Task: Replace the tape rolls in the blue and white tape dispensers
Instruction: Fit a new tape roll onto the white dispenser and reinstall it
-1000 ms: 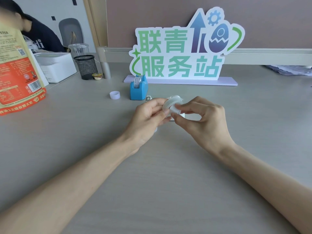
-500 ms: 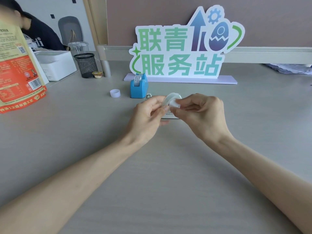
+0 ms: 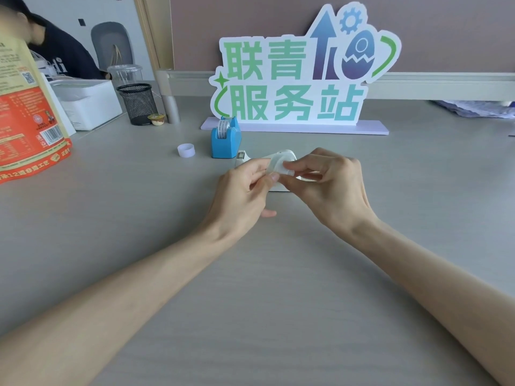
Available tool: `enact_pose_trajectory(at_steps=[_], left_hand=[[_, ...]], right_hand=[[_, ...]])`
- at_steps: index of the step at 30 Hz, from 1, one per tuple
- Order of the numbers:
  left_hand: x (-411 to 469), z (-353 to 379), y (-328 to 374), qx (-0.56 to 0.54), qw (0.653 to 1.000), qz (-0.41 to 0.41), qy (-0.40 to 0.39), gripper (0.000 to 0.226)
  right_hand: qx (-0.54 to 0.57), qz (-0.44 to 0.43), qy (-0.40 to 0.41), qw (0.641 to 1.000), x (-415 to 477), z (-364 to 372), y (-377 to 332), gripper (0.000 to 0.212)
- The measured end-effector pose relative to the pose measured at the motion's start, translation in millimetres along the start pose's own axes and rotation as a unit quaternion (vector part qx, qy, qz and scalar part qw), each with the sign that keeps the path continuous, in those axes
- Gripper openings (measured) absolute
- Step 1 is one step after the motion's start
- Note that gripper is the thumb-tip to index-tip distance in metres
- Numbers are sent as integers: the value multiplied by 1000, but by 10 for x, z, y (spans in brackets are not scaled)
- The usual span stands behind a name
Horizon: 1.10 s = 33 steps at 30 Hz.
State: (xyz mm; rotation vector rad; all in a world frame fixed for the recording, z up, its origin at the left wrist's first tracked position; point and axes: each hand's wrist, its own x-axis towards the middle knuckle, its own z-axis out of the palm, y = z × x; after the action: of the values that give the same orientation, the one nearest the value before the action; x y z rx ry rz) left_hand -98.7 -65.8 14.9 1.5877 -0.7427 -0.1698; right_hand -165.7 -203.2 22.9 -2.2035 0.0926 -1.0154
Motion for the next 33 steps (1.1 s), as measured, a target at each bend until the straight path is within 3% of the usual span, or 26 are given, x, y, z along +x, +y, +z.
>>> enact_pose_trajectory(at_steps=[4, 9, 13, 17, 20, 23, 33], left_hand=[[11, -13, -1, -14, 1000, -1, 2, 21], [45, -29, 30, -33, 999, -20, -6, 23], [73, -74, 53, -79, 996, -38, -32, 21], [56, -120, 71, -100, 992, -45, -66, 24], [39, -137, 82, -98, 990, -45, -86, 22], [44, -147, 100, -63, 993, -38, -94, 24], [62, -200, 4, 128, 989, 51, -58, 2]], right_hand=[[-19, -44, -8, 999, 49, -23, 26, 16], [7, -38, -25, 999, 62, -74, 33, 18], [79, 36, -26, 996, 30, -102, 2, 22], [143, 126, -56, 980, 31, -134, 1, 42], [228, 164, -120, 952, 1, -162, -2, 23], [265, 179, -110, 941, -30, -177, 8, 20], [209, 176, -80, 959, -48, -168, -78, 21]])
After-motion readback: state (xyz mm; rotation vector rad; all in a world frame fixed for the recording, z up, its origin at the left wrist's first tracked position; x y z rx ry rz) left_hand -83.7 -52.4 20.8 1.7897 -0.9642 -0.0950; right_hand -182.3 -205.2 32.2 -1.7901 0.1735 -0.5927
